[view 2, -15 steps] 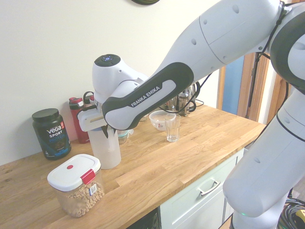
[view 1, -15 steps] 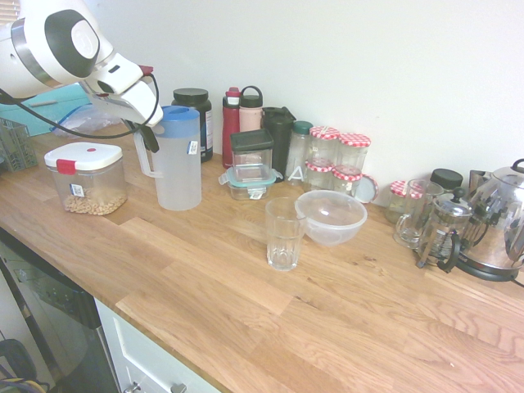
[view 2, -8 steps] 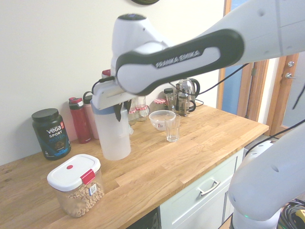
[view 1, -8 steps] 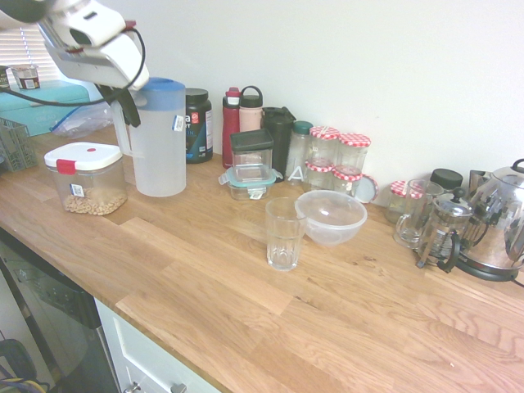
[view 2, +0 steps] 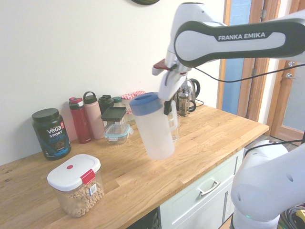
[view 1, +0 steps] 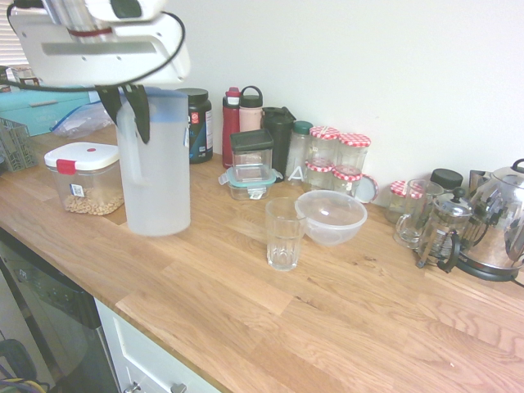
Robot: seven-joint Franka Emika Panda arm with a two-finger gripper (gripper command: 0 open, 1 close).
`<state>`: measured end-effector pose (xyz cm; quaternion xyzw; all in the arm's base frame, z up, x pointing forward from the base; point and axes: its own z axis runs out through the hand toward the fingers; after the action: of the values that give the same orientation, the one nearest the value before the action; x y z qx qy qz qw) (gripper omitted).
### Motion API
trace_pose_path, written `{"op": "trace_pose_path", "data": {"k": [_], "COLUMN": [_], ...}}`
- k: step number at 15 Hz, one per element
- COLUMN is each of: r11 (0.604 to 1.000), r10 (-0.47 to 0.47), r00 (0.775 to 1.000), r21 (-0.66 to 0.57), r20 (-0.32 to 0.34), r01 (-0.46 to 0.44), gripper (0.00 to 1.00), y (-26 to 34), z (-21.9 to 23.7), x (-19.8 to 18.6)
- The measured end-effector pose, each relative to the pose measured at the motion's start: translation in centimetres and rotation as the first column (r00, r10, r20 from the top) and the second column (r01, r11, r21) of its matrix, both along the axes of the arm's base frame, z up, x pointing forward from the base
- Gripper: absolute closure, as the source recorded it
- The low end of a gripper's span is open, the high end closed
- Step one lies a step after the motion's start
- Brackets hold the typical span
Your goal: Pour me some water
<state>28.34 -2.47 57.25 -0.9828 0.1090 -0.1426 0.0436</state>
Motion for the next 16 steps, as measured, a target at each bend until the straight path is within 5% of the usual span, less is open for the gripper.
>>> {"op": "trace_pose_path", "data": {"k": [3,6,11,16], "r11": [0.983,0.943,0.935,0.933], "r10": [0.181,0.333,0.354,0.349], "r00": [0.983,0.941,0.932,0.937], "r21": [-0.001,-0.010,-0.022,-0.087], "r20": [0.005,0.065,0.083,-0.003], "r01": [-0.181,-0.333,-0.353,-0.348], "gripper": [1.00,1.00,1.00,1.00], "y": [-6.6,-10.9,-19.1,-24.9], "z": [-0.4,-0.6,0.4,1.7], "x": [-2.6,-3.7,-2.6,1.9]}}
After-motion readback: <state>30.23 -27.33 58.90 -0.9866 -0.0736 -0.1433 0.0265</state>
